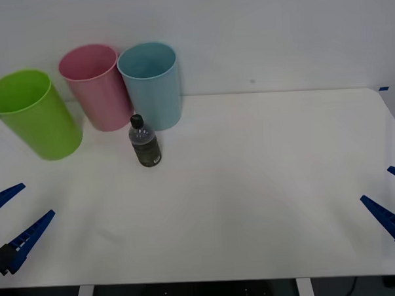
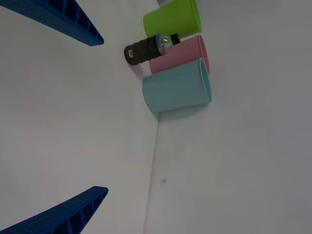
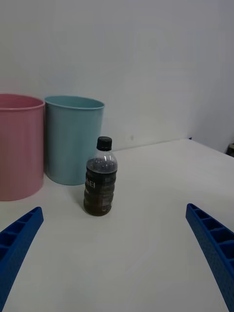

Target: Grasp the object on the table and drop it into the matching bin: aluminum can to the light blue bin, PET bottle to the pink bin.

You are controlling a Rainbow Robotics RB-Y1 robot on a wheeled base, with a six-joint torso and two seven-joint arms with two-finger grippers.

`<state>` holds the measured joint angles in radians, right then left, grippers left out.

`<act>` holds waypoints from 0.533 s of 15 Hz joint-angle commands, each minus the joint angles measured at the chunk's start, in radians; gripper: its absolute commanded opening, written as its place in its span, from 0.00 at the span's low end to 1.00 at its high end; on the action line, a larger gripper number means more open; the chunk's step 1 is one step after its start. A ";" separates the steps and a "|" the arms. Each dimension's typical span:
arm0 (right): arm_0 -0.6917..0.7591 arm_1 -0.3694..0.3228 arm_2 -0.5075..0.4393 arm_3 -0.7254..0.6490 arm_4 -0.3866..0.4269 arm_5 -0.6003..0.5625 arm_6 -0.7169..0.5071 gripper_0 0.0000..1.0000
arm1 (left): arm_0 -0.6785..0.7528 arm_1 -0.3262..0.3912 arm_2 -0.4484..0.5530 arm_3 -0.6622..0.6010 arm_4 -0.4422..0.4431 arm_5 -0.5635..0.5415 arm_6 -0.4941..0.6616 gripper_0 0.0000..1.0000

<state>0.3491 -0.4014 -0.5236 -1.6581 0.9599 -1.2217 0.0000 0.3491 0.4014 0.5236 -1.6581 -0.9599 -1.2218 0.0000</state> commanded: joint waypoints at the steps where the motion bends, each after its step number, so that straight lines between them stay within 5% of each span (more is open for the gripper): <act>1: 0.000 0.000 0.000 0.000 0.000 0.000 0.000 1.00 | 0.000 0.000 0.000 0.000 0.000 0.000 0.000 1.00; 8: 0.000 0.000 0.000 0.000 0.000 0.000 0.000 1.00 | 0.016 -0.006 -0.013 0.011 0.038 0.034 0.011 1.00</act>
<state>0.3491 -0.4014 -0.5236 -1.6580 0.9599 -1.2217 0.0000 0.3608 0.3960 0.5143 -1.6481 -0.9215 -1.1956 0.0118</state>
